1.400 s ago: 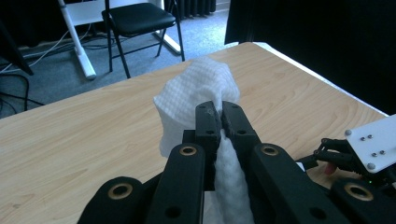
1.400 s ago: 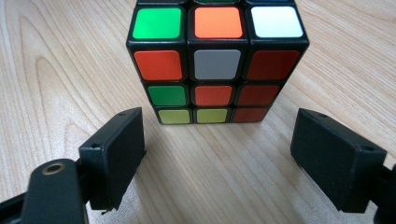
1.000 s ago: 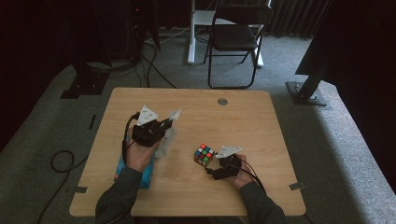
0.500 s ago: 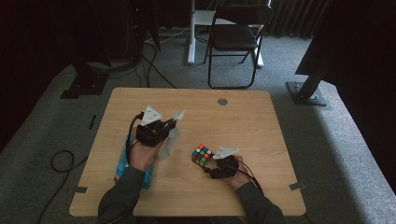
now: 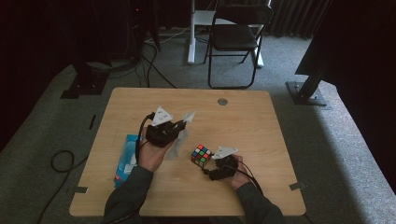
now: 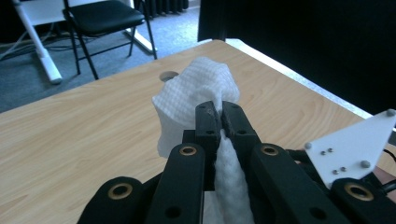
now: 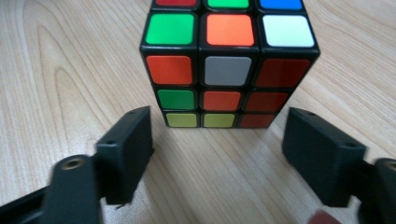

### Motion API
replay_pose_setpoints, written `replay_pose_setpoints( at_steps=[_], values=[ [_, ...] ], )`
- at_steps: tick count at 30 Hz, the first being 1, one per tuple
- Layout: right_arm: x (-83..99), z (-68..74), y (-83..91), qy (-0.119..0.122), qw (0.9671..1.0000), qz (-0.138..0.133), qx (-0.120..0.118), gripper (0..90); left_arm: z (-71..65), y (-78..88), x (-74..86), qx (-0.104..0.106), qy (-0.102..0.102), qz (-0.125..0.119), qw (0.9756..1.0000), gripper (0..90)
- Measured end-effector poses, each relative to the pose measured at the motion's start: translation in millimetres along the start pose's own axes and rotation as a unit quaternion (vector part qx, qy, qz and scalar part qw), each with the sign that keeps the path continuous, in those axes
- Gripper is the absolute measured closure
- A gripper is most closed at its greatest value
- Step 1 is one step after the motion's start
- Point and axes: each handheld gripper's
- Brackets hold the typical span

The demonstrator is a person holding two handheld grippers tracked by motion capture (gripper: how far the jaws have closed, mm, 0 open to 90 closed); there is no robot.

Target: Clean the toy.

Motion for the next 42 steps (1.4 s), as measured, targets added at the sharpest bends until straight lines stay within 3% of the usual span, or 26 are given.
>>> replay_pose_setpoints(
  at_steps=[10,15,26,38,42],
  values=[
    [2.6,-4.5,2.5,-0.009,0.9999,0.005,-0.009,15.0,-16.7,-14.6,-3.8,0.019,-0.017,0.011,0.9996,86.8],
    [6.0,-11.9,5.8,-0.028,0.9995,0.001,-0.015,15.1,-23.2,-20.8,-4.2,0.03,-0.019,0.016,0.9992,86.8],
    [7.6,-17.0,7.1,-0.037,0.9992,0.0,-0.011,15.2,-43.9,-21.4,-17.6,0.048,-0.042,0.002,0.998,86.8],
    [9.9,-22.1,9.2,-0.046,0.9989,-0.001,-0.007,15.6,-36.4,-49.8,15.2,0.055,-0.005,0.042,0.9976,86.8],
    [9.8,-21.7,9.0,-0.043,0.9991,-0.001,-0.005,15.7,-35.8,-55.8,24.2,0.047,-0.006,0.055,0.9973,86.8]
  ],
)
Point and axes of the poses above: each handheld gripper's, and its own axes: y roughly backward along the jaws, x roughly out of its underside, z roughly to its left, and after that the axes turned 5 degrees about x, right-handed
